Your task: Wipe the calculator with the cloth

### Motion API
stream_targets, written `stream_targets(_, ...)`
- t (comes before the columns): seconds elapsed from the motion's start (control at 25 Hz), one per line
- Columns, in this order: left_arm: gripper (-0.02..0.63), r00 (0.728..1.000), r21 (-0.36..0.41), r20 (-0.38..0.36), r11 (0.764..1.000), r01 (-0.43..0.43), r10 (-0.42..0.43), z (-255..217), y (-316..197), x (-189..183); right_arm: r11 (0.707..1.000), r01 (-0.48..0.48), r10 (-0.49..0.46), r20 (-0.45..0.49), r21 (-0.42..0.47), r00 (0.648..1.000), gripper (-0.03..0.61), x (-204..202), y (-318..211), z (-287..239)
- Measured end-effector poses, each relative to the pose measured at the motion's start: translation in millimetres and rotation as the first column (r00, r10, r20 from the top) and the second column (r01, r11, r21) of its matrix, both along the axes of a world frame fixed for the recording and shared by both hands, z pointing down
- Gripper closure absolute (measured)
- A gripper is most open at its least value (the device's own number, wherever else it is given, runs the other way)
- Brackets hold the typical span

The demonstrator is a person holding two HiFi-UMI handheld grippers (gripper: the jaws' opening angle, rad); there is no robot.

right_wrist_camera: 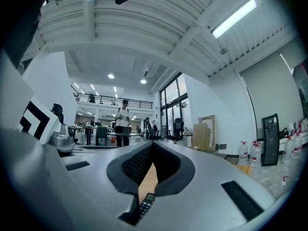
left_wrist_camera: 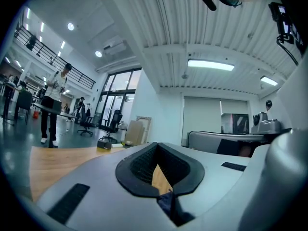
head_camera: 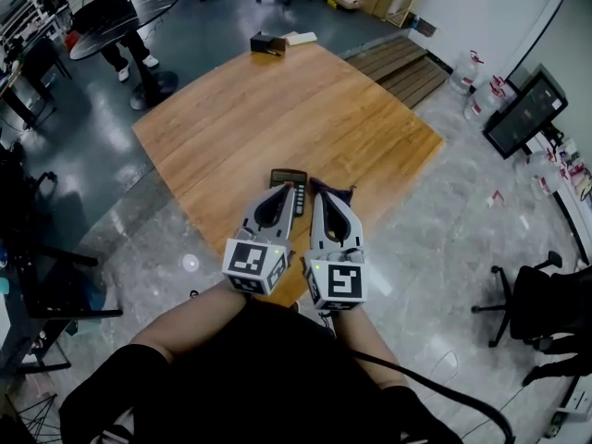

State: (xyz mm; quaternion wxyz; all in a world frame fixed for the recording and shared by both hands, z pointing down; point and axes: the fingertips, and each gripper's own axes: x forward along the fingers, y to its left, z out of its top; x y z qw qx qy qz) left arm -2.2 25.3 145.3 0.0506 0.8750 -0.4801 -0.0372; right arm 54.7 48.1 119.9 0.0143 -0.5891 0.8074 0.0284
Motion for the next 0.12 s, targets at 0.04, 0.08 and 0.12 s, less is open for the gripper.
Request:
stream_targets(0.04,0.606,1.000,-0.002,0.000,1.000,-0.001,0.001,-3.8,2.1,2.3,1.000,0.003,-0.003,-0.001,0.002,1.000,0.563,1.9,1.9,-3.9)
stream_targets(0.08,0.606,1.000,-0.005,-0.001,1.000,-0.001,0.001,-7.5,4.2,4.2,1.000,0.003,-0.003,-0.003,0.001,1.000,0.563,3.7,3.6,-8.4)
stream_targets(0.12,0.606,1.000,-0.008,-0.003,1.000,-0.002,0.002,-11.2,6.3,5.9,1.000,0.002,-0.002,-0.006,-0.002,1.000,0.563,5.4,5.4,-13.2)
